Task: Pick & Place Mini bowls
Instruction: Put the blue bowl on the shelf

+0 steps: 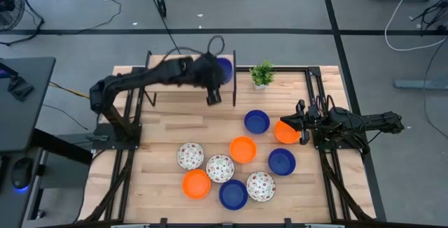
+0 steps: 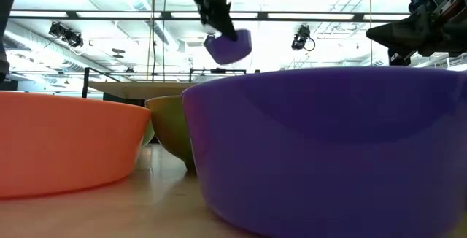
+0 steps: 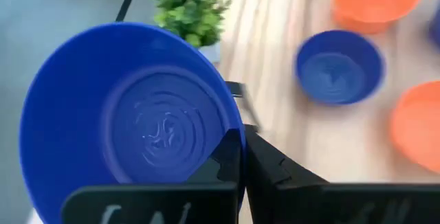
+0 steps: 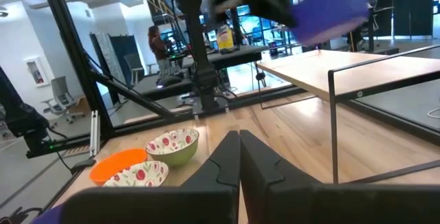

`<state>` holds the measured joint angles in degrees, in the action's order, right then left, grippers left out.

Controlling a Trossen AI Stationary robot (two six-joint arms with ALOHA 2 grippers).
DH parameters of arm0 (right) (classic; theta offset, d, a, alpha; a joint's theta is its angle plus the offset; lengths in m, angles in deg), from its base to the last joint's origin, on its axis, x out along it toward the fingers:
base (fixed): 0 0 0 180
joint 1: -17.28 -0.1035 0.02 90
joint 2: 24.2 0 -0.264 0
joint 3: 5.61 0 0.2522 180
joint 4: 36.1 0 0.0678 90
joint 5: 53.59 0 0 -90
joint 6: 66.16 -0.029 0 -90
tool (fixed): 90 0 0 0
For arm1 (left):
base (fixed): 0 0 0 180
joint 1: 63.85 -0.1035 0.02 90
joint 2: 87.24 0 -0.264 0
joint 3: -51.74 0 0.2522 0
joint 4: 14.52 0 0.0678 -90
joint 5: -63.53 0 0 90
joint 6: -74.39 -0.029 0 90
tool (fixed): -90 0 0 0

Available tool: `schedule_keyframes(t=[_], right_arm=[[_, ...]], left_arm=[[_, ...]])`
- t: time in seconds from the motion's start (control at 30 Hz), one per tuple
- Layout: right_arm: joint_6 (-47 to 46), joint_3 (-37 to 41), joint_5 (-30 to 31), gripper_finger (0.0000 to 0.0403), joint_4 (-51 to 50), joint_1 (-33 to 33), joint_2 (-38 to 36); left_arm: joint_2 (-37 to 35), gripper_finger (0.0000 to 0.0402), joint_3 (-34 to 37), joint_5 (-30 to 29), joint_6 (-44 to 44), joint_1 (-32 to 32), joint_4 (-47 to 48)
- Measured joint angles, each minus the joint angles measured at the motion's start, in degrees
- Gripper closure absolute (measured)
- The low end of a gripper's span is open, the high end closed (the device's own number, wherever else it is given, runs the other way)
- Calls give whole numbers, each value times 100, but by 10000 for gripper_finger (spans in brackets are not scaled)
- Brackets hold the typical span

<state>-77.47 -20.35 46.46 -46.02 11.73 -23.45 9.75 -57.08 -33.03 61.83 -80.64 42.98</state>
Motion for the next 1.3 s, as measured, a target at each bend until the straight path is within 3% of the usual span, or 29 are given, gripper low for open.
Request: schedule_keyframes(t=[0.3, 0.8, 1.3], right_arm=[[0, -2, 2, 397, -4, -2, 4], [0, 0, 1, 397, -2, -2, 4], [0, 0, 0, 397, -2, 0, 4]], left_arm=[[543, 394, 4, 144, -612, -771, -201], [987, 390, 2, -281, -881, -812, -516], [989, 298, 4, -778, -954, -818, -799]])
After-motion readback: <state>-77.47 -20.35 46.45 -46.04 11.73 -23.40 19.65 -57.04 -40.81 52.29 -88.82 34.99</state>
